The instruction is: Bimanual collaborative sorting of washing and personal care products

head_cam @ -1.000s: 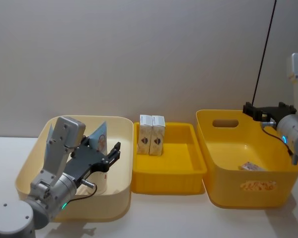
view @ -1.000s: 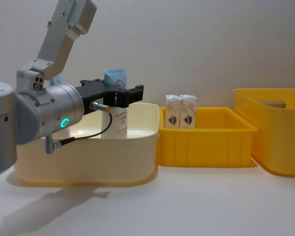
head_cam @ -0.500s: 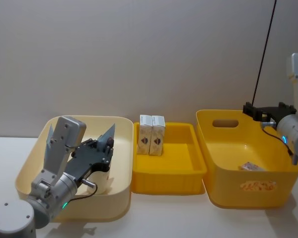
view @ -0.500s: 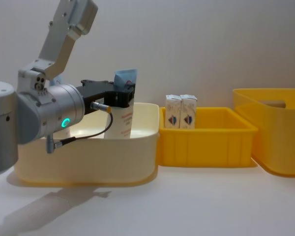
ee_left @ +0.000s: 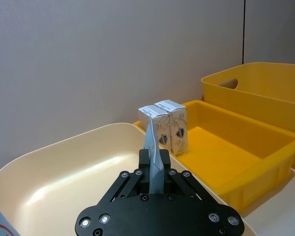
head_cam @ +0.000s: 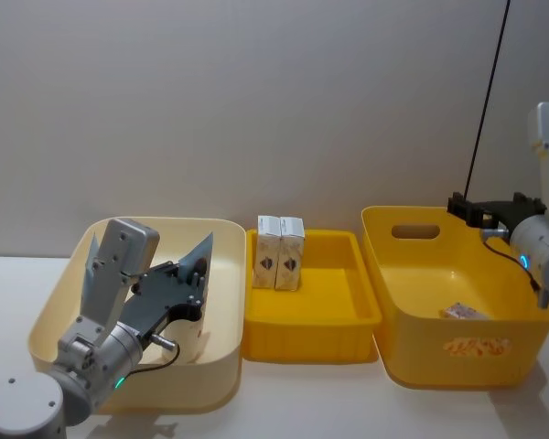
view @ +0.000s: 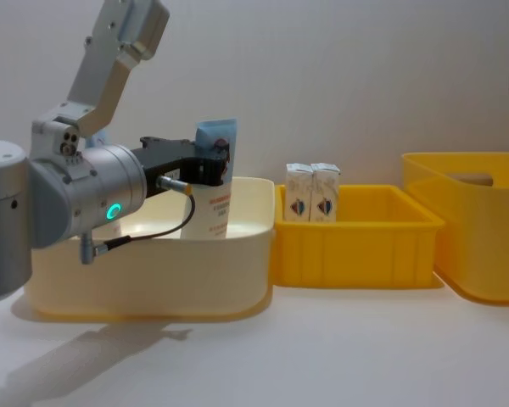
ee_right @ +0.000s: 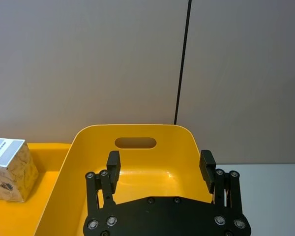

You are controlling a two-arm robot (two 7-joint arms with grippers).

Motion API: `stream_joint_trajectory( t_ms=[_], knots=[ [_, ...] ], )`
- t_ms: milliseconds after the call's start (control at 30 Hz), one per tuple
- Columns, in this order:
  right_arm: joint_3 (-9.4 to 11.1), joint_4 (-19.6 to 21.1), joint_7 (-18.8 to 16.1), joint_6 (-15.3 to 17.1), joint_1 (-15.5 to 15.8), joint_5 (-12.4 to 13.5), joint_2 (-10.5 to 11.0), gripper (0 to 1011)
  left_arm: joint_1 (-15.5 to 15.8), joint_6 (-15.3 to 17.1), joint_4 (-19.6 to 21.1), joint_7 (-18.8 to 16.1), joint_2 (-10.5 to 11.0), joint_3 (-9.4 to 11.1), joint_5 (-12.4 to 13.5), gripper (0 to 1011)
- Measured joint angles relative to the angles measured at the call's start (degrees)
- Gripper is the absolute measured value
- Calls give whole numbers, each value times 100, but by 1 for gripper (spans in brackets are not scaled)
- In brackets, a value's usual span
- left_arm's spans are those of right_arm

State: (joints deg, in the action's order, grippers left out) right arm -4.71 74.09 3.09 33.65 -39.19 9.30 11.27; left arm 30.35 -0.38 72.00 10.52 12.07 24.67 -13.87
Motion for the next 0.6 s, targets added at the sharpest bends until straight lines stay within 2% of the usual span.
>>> stream_joint_trajectory(
  t_ms=[300, 600],
  knots=[
    [0, 0, 0, 0, 0, 0, 0, 1001, 16, -23, -25, 6, -14, -6, 4, 116],
    [0, 0, 0, 0, 0, 0, 0, 1001, 131, -362, -195, 20, -125, -55, 43, 116]
  ],
)
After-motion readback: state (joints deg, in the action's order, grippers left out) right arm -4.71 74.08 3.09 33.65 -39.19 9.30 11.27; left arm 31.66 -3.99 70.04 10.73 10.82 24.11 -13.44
